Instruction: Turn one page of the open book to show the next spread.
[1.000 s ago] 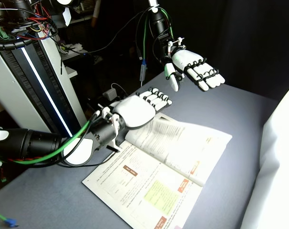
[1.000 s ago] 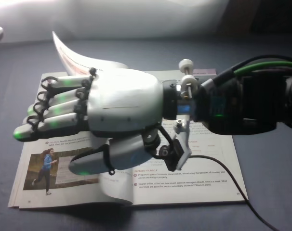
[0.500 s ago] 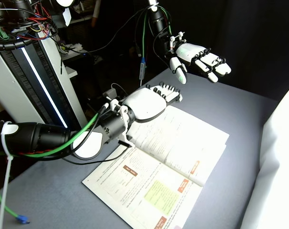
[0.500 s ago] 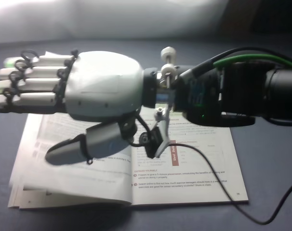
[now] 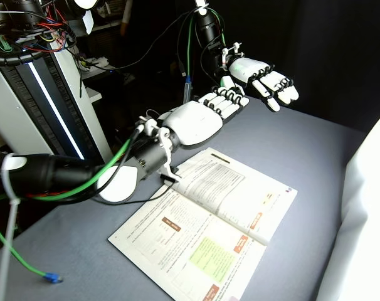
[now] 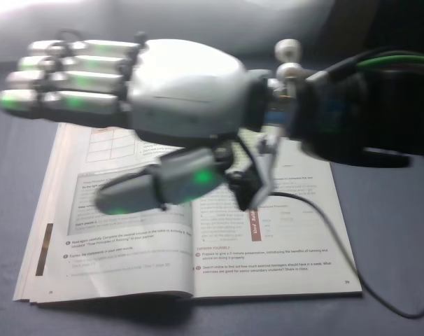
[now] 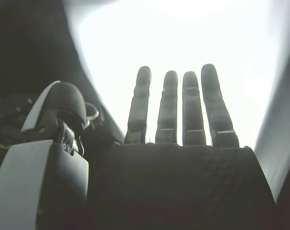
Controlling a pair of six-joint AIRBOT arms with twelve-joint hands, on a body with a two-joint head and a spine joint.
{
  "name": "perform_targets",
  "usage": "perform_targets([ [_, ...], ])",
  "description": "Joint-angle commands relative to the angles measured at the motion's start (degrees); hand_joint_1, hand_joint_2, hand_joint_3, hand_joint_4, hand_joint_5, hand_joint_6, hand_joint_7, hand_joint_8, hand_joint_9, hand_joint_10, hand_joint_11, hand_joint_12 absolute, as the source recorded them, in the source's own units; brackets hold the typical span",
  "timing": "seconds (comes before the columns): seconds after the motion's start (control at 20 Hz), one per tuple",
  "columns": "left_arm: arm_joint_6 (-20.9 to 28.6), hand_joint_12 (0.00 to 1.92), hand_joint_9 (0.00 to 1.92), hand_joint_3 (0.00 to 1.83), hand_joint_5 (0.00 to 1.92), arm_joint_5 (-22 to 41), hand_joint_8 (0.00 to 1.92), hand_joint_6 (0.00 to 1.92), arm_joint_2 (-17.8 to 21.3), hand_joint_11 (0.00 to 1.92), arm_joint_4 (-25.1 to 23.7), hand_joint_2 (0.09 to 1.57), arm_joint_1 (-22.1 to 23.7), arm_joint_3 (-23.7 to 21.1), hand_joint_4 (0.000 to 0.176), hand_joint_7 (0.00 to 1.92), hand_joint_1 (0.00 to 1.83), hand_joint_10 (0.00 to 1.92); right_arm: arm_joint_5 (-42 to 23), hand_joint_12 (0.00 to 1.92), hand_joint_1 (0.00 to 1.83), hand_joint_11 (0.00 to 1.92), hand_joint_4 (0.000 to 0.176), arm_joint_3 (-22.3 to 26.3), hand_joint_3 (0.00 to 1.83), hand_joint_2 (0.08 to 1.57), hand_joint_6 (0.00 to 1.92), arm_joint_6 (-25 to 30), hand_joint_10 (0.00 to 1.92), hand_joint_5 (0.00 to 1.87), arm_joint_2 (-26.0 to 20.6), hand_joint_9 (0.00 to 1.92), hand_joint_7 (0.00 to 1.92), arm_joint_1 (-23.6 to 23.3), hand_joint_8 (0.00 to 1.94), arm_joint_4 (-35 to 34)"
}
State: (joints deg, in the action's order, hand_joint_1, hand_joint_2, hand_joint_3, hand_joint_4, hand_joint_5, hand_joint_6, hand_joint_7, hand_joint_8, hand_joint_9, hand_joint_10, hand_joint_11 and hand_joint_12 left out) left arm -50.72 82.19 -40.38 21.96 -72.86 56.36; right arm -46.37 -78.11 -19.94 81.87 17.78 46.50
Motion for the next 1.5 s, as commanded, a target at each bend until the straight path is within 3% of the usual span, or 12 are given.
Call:
perform_targets([
  [0.0, 0.24, 0.15, 0.06, 0.00, 0.12, 7.58, 0.00, 0.00, 0.36, 0.01, 0.64, 1.45, 0.27, -0.10, 0.099, 0.09, 0.02, 0.00, -4.27, 0.00, 0.00, 0.00, 0.000, 1.08, 0.00, 1.22, 0.00, 0.14, 0.00, 0.00, -1.32, 0.00, 0.00, 0.60, 0.00, -2.55],
  [0.1, 0.23, 0.03, 0.01, 0.02, 0.00, 7.77, 0.00, 0.00, 0.10, 0.00, -0.20, 1.53, 0.27, -0.41, 0.000, 0.01, 0.00, 0.00, -3.30, 0.00, 0.00, 0.00, 0.000, 2.42, 0.00, 1.25, 0.00, 0.91, 0.00, 0.00, -3.16, 0.00, 0.00, 1.41, 0.00, -2.39],
  [0.15, 0.23, 0.00, 0.00, 0.00, 0.07, 7.87, 0.00, 0.02, -0.18, 0.00, -0.67, 1.43, 0.27, -0.44, 0.000, 0.00, 0.38, 0.00, -2.89, 0.00, 0.00, 0.00, 0.000, 3.19, 0.00, 1.21, 0.00, 1.21, 0.00, 0.00, -4.68, 0.00, 0.00, 2.52, 0.00, -2.45],
  [0.2, 0.23, 0.00, 0.00, 0.00, 0.01, 7.99, 0.00, 0.00, -0.40, 0.00, -1.17, 1.29, 0.27, -0.54, 0.033, 0.00, 0.14, 0.00, -2.42, 0.00, 0.00, 0.00, 0.000, 3.92, 0.00, 1.22, 0.00, 1.25, 0.00, 0.00, -5.50, 0.00, 0.00, 3.59, 0.00, -2.55],
  [0.25, 0.24, 0.00, 0.00, 0.00, 0.00, 8.24, 0.00, 0.00, -0.57, 0.00, -1.78, 1.27, 0.27, -0.71, 0.043, 0.00, 0.04, 0.00, -1.97, 0.00, 0.00, 0.00, 0.000, 4.70, 0.00, 1.22, 0.00, 1.44, 0.00, 0.00, -6.58, 0.00, 0.00, 5.01, 0.00, -2.85],
  [0.55, 1.43, 0.00, 0.00, 0.00, 0.00, 9.47, 0.00, 0.00, -3.09, 0.00, -4.98, 1.28, 0.30, -0.43, 0.012, 0.00, 0.13, 0.00, -0.85, 0.00, 0.00, 0.00, 0.000, 9.21, 0.01, 1.26, 0.00, 0.30, 0.00, 0.00, -19.14, 0.00, 0.00, 12.57, 0.00, -9.81],
  [0.65, 1.94, 0.00, 0.00, 0.00, 0.00, 9.68, 0.00, 0.00, -3.83, 0.00, -5.76, 1.24, 0.33, -0.19, 0.051, 0.00, 0.03, 0.00, -0.88, 0.00, 0.00, 0.00, 0.006, 11.49, 0.00, 1.26, 0.00, -1.95, 0.00, 0.00, -23.03, 0.00, 0.00, 14.36, 0.00, -12.72],
  [0.8, 2.64, 0.00, 0.00, 0.00, 0.00, 9.82, 0.00, 0.00, -4.82, 0.00, -6.63, 1.24, 0.57, 0.17, 0.010, 0.00, 0.07, 0.00, -2.50, 0.00, 0.00, 0.00, 0.000, 14.70, 0.00, 1.23, 0.00, -6.03, 0.00, 0.00, -28.16, 0.00, 0.00, 18.07, 0.00, -19.37],
  [1.0, 3.47, 0.00, 0.00, 0.00, 0.00, 11.39, 0.00, 0.00, -6.58, 0.00, -7.24, 1.21, 1.08, 0.56, 0.035, 0.00, 0.06, 0.00, -7.94, 0.00, 0.00, 0.00, 0.000, 17.54, 0.01, 1.26, 0.00, -10.94, 0.00, 0.00, -32.32, 0.00, 0.00, 23.15, 0.00, -28.91],
  [1.05, 3.79, 0.00, 0.00, 0.00, 0.00, 11.65, 0.00, 0.00, -7.07, 0.00, -7.42, 1.20, 1.27, 0.78, 0.030, 0.00, 0.02, 0.00, -9.39, 0.00, 0.00, 0.00, 0.000, 18.02, 0.01, 1.28, 0.00, -11.88, 0.00, 0.00, -32.93, 0.00, 0.00, 24.34, 0.00, -30.77],
  [1.1, 4.29, 0.00, 0.00, 0.00, 0.00, 11.74, 0.00, 0.00, -7.68, 0.00, -7.82, 1.20, 1.54, 1.12, 0.000, 0.00, 0.01, 0.00, -11.10, 0.00, 0.00, 0.00, 0.000, 18.55, 0.01, 1.28, 0.00, -13.01, 0.00, 0.00, -33.60, 0.00, 0.00, 25.92, 0.00, -33.25],
  [1.45, 5.71, 0.00, 0.00, 0.00, 0.00, 9.51, 0.00, 0.00, -9.67, 0.00, -11.46, 1.20, 4.90, 2.35, 0.000, 0.00, 0.00, 0.00, -22.98, 0.00, 0.00, 0.00, 0.000, 20.39, 0.01, 1.27, 0.00, -16.38, 0.00, 0.00, -35.21, 0.00, 0.00, 34.38, 0.00, -44.67],
])
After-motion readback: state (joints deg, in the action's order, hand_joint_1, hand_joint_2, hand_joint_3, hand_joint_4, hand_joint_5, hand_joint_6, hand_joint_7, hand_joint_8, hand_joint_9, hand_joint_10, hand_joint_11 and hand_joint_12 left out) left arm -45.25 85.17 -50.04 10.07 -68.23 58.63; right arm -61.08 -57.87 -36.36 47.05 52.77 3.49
